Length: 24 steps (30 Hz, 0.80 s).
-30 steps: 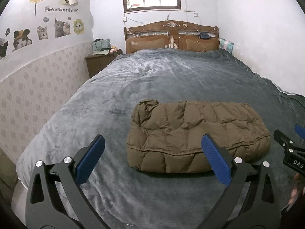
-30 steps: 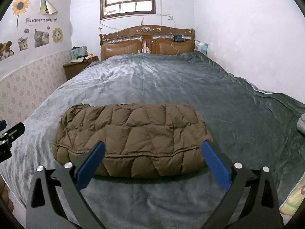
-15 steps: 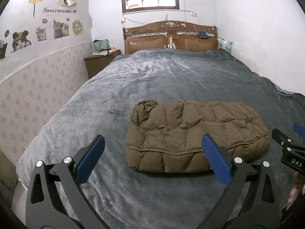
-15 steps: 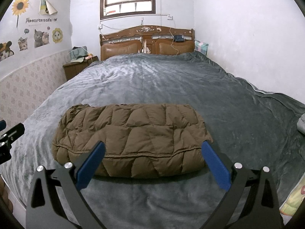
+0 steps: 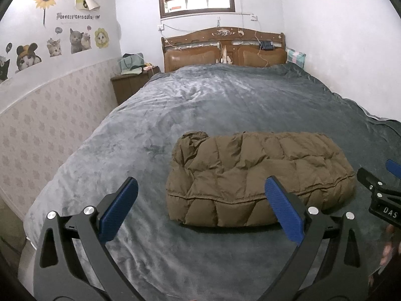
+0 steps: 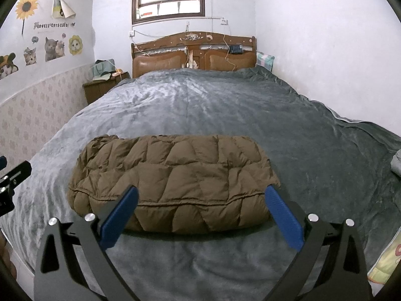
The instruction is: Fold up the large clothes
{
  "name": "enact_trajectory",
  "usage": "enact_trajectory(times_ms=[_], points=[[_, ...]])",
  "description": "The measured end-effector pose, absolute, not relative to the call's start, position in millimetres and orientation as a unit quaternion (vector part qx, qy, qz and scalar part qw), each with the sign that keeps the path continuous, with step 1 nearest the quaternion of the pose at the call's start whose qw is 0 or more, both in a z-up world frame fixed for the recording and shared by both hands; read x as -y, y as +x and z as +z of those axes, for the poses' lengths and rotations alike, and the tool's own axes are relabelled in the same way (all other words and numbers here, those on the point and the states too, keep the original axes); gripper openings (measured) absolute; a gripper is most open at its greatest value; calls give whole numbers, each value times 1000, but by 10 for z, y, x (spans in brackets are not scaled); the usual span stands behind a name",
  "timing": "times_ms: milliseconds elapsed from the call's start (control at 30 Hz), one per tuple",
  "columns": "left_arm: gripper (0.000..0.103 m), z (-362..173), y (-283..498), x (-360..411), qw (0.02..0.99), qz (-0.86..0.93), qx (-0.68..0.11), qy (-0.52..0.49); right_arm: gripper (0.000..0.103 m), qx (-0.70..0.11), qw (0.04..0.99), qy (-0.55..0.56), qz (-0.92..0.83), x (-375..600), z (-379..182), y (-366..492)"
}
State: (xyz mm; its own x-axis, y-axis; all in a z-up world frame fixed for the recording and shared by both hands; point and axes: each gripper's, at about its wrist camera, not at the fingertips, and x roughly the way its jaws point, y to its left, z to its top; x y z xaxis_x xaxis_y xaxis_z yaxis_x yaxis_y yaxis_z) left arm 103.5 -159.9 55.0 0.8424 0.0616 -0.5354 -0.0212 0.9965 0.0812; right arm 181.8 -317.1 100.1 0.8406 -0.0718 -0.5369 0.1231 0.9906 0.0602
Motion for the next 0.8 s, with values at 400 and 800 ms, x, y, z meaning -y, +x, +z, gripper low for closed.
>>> enact_trajectory(times_ms=[400,800], points=[[100,525,1037,1578,957,23,-286,36,101,-278,958,46,-51,3166,1003,1817],[100,505,1043,1575,956,23,-291,35,101,-279,958,45,-51,3155,998,1814]])
